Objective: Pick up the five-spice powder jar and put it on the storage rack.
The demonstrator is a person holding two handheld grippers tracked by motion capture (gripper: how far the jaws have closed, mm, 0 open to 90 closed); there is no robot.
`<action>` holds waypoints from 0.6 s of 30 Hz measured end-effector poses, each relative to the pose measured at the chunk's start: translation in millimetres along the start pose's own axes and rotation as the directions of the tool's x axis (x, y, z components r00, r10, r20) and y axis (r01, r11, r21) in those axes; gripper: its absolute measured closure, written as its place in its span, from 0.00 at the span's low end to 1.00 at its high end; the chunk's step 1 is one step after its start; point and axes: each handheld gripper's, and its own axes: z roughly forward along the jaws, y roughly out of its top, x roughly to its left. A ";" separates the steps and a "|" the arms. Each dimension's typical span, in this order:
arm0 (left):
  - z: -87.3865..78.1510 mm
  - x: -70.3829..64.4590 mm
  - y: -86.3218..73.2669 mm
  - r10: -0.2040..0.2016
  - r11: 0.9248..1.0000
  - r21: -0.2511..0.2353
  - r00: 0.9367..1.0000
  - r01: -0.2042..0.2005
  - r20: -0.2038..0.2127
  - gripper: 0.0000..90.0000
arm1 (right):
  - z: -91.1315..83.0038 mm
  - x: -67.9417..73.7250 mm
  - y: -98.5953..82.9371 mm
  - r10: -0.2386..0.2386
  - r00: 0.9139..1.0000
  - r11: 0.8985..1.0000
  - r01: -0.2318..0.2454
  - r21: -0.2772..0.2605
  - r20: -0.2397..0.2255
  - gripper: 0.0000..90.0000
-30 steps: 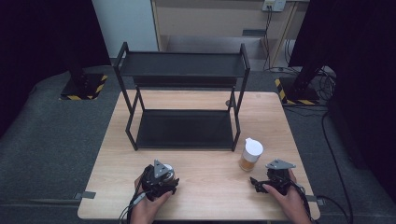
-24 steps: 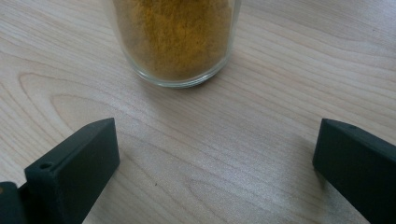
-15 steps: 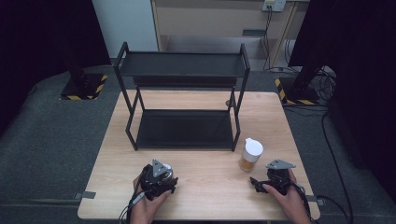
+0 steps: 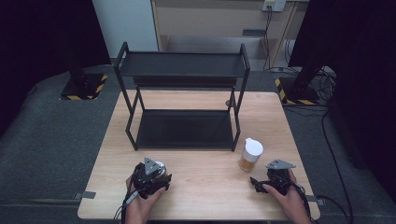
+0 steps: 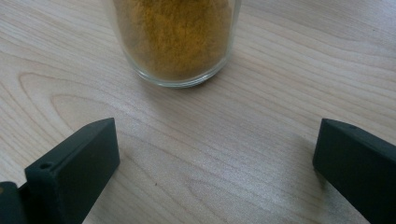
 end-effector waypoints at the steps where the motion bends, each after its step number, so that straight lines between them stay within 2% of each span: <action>1: 0.0 0.0 0.0 0.000 1.000 0.000 1.000 0.000 0.000 0.33 | 0.0 0.0 0.0 0.000 1.000 1.000 0.000 0.000 0.000 0.02; 12: -10.0 -13.8 5.3 0.014 1.000 0.009 0.999 -0.014 -0.043 0.33 | 0.0 0.0 -0.1 0.000 1.000 1.000 0.000 0.000 0.000 0.02; 18: -17.0 -18.8 9.7 0.023 1.000 -0.002 0.999 -0.023 -0.040 0.33 | 0.0 0.0 0.0 0.000 1.000 1.000 0.000 0.000 0.000 0.02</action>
